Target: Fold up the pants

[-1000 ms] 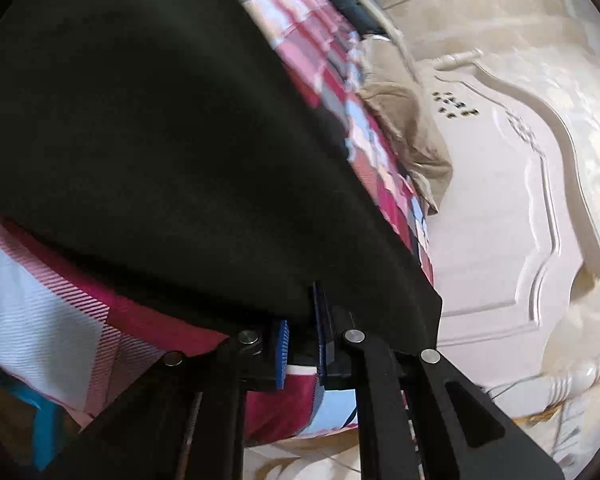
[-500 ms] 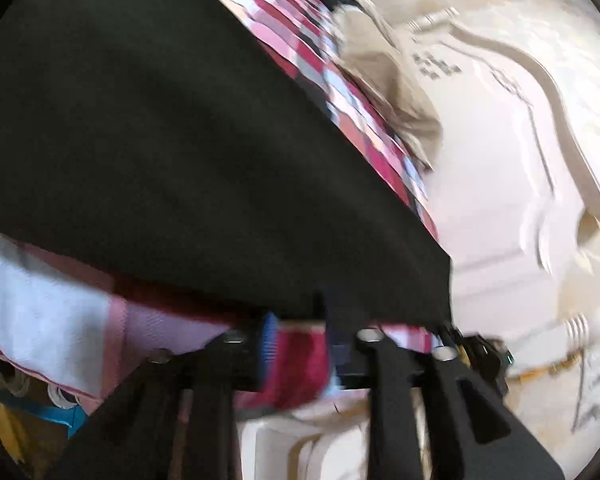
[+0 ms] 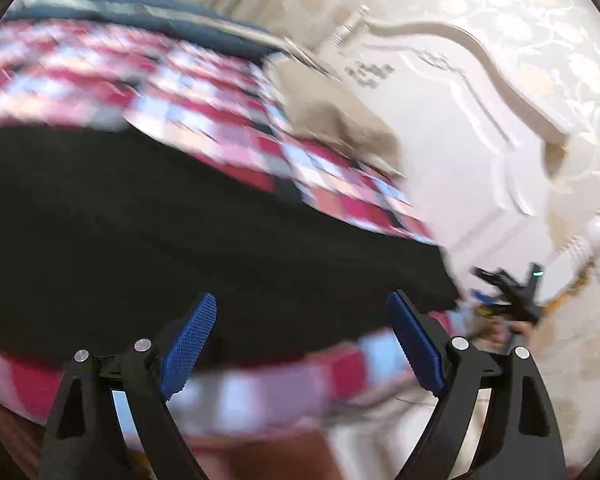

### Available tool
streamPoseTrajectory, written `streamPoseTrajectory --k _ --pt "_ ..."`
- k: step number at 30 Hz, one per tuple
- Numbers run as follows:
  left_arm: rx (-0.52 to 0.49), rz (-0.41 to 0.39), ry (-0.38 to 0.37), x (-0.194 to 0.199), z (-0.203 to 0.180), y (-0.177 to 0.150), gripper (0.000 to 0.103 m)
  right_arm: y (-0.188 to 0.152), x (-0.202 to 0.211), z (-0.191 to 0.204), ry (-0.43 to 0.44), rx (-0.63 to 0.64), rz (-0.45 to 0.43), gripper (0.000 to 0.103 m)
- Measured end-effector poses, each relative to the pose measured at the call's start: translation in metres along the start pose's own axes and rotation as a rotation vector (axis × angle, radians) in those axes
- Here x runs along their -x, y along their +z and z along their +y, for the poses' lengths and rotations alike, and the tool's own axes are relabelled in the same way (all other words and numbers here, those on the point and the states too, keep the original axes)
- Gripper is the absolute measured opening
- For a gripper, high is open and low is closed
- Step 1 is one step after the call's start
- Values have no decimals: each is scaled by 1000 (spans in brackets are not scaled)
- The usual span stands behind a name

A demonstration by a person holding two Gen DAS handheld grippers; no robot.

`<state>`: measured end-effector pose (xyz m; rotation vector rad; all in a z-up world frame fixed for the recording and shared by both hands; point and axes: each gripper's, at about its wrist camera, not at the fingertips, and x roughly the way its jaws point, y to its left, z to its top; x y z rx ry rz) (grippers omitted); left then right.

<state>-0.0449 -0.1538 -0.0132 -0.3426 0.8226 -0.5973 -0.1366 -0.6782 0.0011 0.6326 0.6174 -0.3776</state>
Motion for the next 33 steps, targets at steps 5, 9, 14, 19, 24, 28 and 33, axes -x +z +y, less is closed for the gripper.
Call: streamPoseTrajectory --k 5,9,14,19,24,28,33 --pt "-2 -67 229 25 81 26 86 24 -44 -1 -93 126 95 72" --pt "65 -72 333 39 154 51 86 30 -72 -13 -54 77 158 72" --pt "140 -39 281 48 211 67 86 30 -91 -10 -53 99 221 60" --pt "62 33 238 44 214 66 88 26 -93 8 -73 170 280 25" --pt "125 33 244 53 213 71 88 32 -82 18 -70 135 301 18" --pt "122 19 253 64 212 75 88 43 -55 32 -21 88 279 18" --pt "74 112 295 53 227 66 88 54 -14 66 85 64 244 18"
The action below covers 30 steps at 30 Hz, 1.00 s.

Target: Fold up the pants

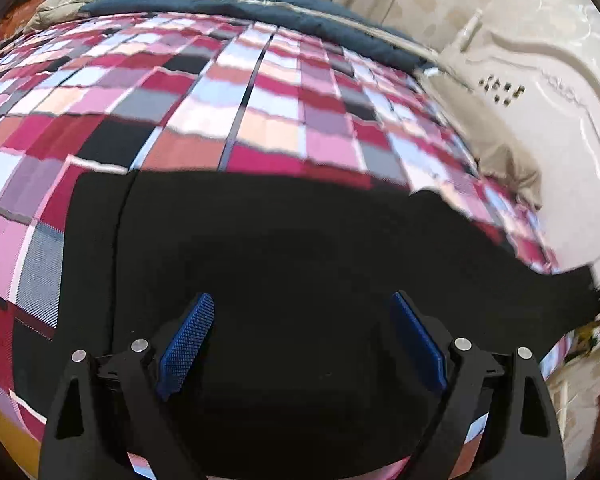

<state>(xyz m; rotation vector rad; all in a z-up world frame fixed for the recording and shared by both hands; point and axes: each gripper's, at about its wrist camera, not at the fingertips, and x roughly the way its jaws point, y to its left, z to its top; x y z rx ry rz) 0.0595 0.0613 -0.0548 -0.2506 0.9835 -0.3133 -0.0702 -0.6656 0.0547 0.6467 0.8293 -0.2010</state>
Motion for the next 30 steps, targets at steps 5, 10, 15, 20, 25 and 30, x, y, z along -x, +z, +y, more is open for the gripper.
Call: streamPoseTrajectory --k 5,10,15,20,25,30 --pt "1 -29 -58 0 8 -6 92 -7 30 60 64 47 -30 17" --pt "9 -31 -78 0 11 -6 93 -21 43 124 100 88 -59 17" --pt "-14 -42 -88 -2 10 -8 95 -47 33 185 91 149 -57 16" --pt "-50 -57 -83 -3 6 -12 97 -83 -10 241 66 209 -26 16" --pt "-49 -68 -92 -2 8 -12 97 -123 -70 288 34 258 33 16" --pt "-25 -69 -115 -1 11 -11 97 -160 -121 317 2 301 91 15"
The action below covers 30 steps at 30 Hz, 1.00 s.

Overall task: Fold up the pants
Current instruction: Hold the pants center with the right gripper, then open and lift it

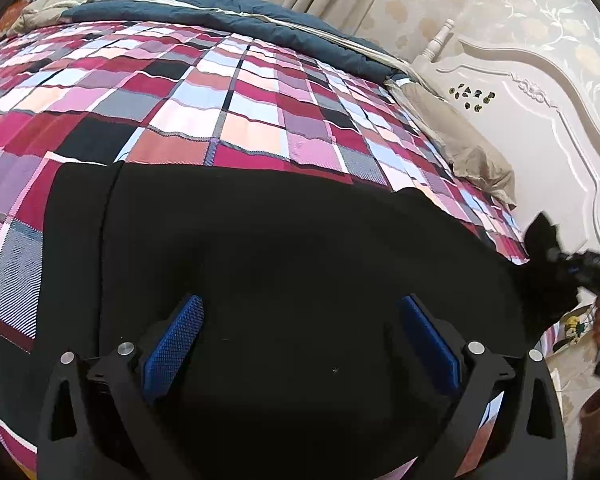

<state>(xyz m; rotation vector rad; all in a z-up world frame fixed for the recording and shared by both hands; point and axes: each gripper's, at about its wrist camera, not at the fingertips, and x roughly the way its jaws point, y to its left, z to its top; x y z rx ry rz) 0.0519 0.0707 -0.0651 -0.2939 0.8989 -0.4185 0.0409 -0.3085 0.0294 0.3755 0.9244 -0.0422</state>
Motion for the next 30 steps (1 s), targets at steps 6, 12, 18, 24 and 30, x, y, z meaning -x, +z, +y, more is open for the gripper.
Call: streamPoseTrajectory --k 6,12,18,24,30 --pt "5 -2 -8 1 1 0 97 -27 -38 37 -59 74 31 15" --pt "6 -3 -9 1 1 0 97 -39 -57 56 -115 126 37 16" --pt "5 -6 -7 0 1 0 98 -43 -65 60 -130 136 40 16" --pt "7 -6 -7 0 1 0 98 -48 -72 63 -138 135 45 18" --pt "3 -5 -4 0 1 0 98 -51 -75 67 -135 137 41 22"
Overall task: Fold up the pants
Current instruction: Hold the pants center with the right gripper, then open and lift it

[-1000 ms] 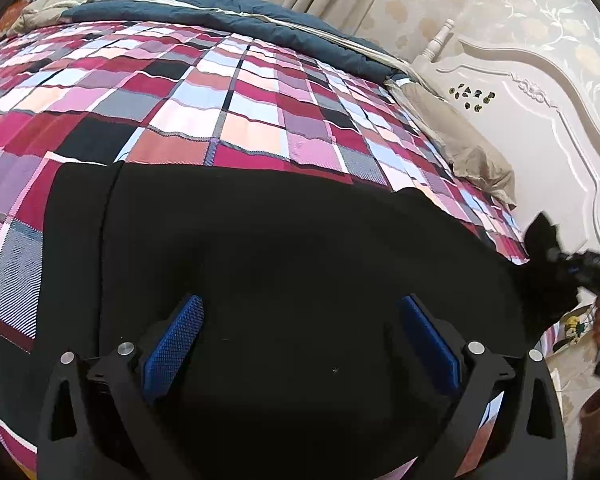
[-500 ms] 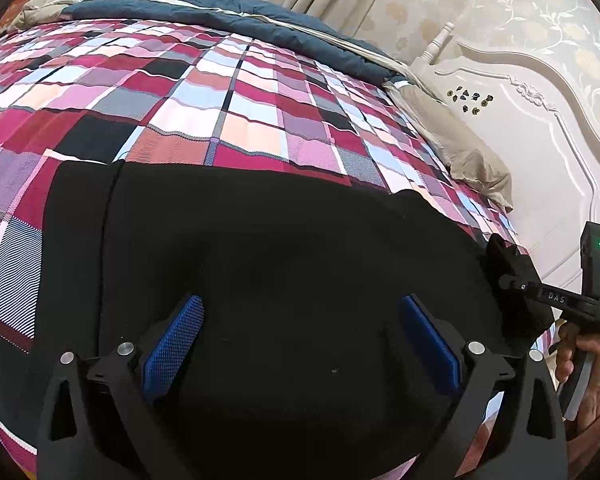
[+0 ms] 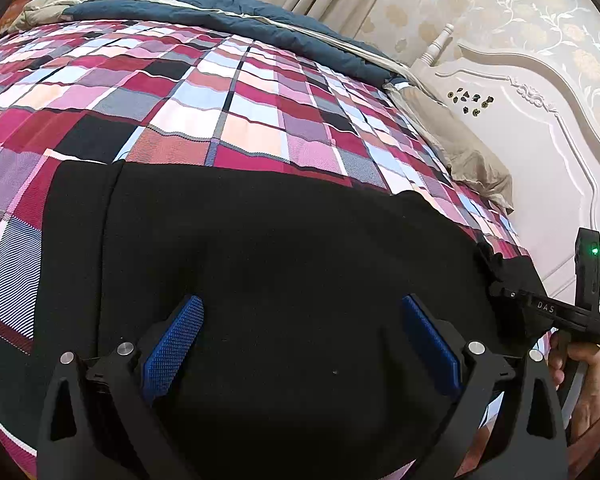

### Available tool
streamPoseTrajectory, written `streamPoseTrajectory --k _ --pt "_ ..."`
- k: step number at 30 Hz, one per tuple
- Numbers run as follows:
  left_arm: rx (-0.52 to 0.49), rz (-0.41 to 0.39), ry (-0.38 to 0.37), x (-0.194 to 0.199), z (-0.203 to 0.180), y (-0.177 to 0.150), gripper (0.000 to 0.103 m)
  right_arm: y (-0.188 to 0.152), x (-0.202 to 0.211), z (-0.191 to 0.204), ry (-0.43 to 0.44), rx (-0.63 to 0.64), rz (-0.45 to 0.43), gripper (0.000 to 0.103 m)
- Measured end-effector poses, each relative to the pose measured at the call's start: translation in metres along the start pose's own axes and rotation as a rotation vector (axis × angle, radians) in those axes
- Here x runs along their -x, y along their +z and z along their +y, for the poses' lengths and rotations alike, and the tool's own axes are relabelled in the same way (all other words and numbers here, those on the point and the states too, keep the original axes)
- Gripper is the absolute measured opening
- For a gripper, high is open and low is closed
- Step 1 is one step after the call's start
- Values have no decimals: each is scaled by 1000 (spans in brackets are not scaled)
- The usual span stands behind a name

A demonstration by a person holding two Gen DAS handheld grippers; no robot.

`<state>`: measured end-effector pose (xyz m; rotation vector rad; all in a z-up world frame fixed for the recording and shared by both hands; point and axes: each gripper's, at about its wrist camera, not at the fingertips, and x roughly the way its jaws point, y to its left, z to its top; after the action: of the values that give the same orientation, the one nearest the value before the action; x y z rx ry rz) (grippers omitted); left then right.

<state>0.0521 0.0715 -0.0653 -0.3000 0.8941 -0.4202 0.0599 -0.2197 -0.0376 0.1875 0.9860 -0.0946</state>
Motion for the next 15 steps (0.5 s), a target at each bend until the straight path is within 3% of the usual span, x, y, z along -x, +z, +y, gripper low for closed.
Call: streamPoseTrajectory --k 10,12,15 --pt "-10 -4 5 0 0 0 98 -5 4 10 52 -7 -19 35" --pt "-13 -6 4 0 0 0 98 -7 11 10 108 -16 -31 39" --pt "-13 -5 1 -1 0 0 98 -10 31 7 294 -10 -45 40"
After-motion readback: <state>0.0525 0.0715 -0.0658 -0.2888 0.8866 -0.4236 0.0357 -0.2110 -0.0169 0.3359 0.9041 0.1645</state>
